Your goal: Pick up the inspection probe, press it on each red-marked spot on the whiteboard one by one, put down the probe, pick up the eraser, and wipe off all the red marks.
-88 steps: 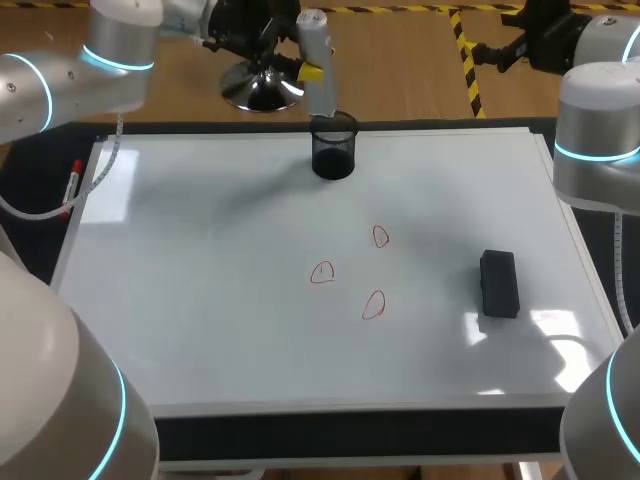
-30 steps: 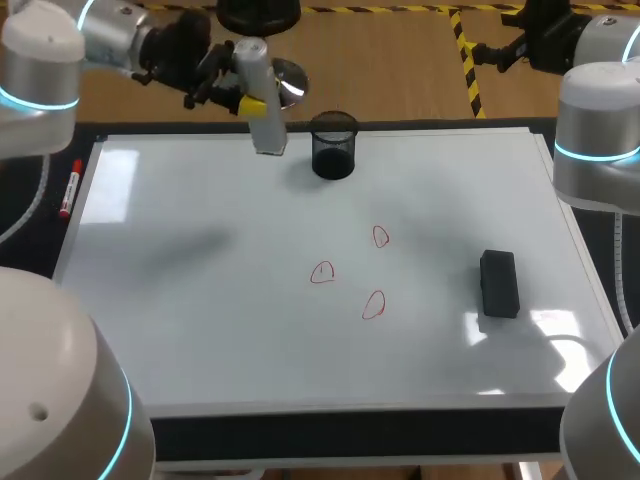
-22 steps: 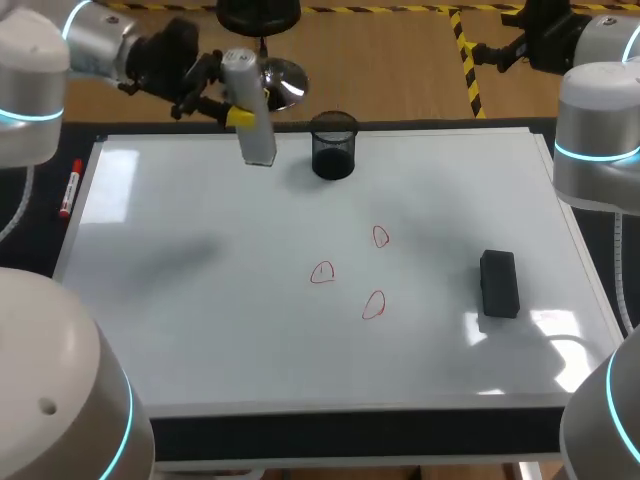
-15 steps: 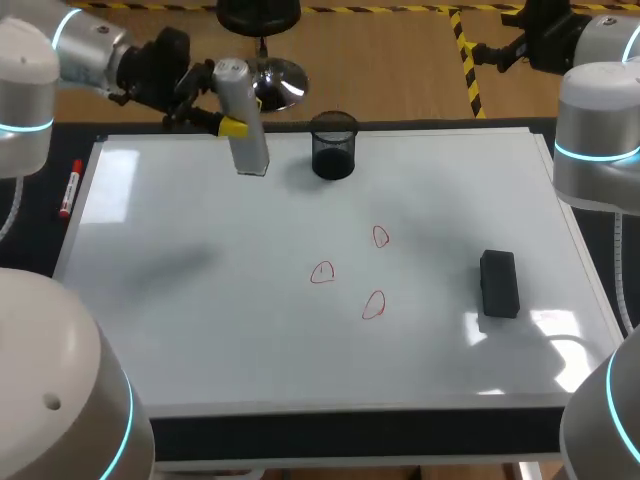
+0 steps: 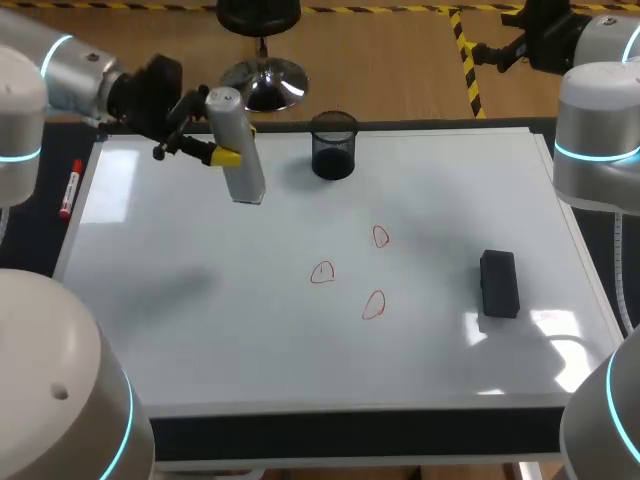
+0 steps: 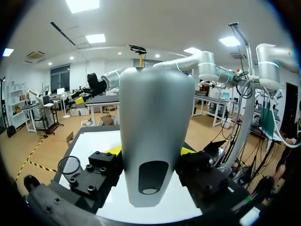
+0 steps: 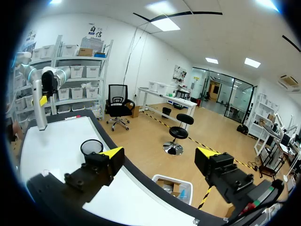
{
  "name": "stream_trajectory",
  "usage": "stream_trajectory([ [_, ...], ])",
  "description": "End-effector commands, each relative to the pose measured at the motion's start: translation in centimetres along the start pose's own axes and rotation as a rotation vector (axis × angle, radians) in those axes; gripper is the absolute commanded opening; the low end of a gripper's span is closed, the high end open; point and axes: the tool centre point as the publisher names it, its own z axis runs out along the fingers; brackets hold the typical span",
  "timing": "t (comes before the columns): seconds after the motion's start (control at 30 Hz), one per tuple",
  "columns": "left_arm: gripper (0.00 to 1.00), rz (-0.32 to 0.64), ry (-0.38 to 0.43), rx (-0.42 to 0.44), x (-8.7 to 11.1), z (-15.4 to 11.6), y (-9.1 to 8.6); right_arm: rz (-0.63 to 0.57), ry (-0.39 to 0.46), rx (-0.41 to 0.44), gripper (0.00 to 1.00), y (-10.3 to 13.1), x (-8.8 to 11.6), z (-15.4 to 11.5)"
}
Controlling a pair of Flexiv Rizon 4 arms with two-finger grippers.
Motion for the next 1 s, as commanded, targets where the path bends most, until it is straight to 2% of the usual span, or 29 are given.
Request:
stream_trajectory([
  [0.03,0.00,-0.001,-0.033,0.002,1.2,0.8,0.0,0.000,0.000,0.000,1.00,0.0,0.0,0.0],
  [0.2,0.00,-0.004,-0.033,0.001,2.8,1.6,0.6,0.000,0.000,0.000,1.00,0.0,0.0,0.0],
  [0.5,0.00,-0.010,-0.086,0.010,4.8,3.4,1.3,0.000,0.000,0.000,1.00,0.0,0.0,0.0],
  [0.83,0.00,0.029,-0.112,-0.005,5.7,6.1,1.8,0.000,0.000,0.000,1.00,0.0,0.0,0.0],
  [1.0,0.00,0.013,-0.080,-0.005,5.6,7.5,1.9,0.000,0.000,0.000,1.00,0.0,0.0,0.0],
])
